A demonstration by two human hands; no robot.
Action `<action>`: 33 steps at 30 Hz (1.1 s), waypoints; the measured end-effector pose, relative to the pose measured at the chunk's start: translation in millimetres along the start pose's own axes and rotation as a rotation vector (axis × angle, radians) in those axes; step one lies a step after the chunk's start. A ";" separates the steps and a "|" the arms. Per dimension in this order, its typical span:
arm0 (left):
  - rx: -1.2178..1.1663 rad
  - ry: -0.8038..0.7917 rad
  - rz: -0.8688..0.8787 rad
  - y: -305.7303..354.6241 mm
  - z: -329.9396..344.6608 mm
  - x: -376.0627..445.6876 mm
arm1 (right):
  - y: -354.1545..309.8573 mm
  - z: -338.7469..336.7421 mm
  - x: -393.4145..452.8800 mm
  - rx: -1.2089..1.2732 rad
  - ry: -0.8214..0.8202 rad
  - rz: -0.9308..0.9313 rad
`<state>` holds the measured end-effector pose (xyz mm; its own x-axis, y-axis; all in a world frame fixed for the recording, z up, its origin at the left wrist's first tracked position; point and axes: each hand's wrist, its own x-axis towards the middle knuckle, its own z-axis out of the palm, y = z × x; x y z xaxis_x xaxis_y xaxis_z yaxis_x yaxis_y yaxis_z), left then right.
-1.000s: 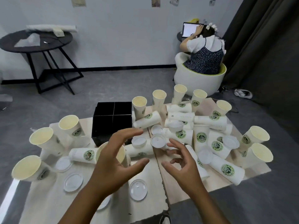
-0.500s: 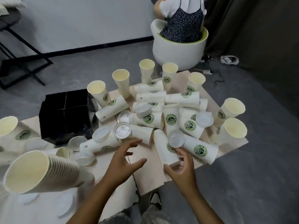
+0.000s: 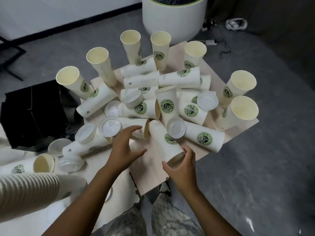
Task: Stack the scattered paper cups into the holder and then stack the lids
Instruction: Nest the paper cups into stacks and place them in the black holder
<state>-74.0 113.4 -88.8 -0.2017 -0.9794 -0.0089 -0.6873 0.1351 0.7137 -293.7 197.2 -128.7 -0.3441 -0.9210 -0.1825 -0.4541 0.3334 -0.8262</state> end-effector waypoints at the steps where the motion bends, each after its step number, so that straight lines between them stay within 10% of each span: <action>1: 0.065 0.006 0.031 -2.1 -1.9 10.2 | -2.9 -5.5 -0.4 0.026 0.015 -0.012; 16: 0.449 -0.289 0.104 -12.4 8.4 62.9 | -52.5 -49.2 22.5 0.101 -0.040 -0.227; 33: -0.186 0.173 0.058 52.3 -58.3 1.0 | -115.9 -79.9 23.6 0.114 -0.135 -0.441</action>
<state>-69.5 110.8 -10.6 -0.1034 -0.9841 0.1442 -0.5345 0.1772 0.8264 -314.9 153.0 5.3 -0.0254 -0.9901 0.1378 -0.4376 -0.1129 -0.8921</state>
